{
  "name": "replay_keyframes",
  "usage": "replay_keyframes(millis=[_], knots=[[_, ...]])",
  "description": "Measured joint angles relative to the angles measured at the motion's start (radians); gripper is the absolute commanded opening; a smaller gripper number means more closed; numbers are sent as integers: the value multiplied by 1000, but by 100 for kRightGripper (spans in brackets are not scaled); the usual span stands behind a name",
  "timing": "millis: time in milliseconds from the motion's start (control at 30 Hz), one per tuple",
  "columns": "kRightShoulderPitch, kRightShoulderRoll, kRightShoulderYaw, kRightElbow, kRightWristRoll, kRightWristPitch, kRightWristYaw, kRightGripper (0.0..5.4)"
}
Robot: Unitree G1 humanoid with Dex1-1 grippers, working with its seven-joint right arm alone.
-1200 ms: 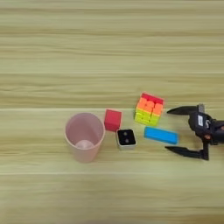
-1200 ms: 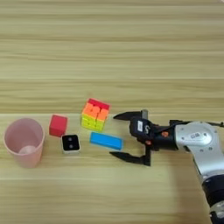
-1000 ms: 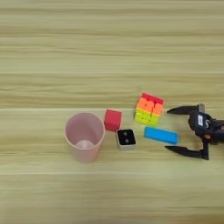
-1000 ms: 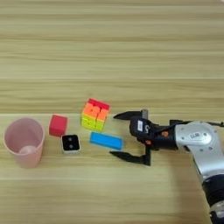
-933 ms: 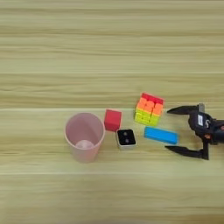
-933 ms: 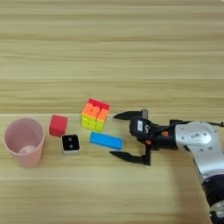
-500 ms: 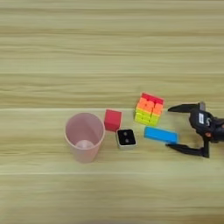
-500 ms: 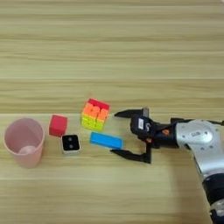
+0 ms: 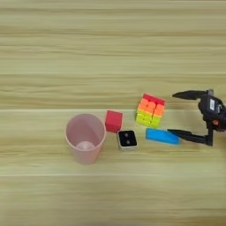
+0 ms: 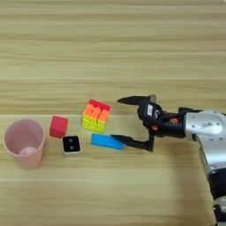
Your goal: Move the objects on the table
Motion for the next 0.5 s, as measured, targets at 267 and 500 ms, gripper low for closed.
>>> replay_keyframes(millis=[267,500], knots=[[0,21,-34,-67,113,168,19,537],[-2,54,-37,-61,120,239,1,537]])
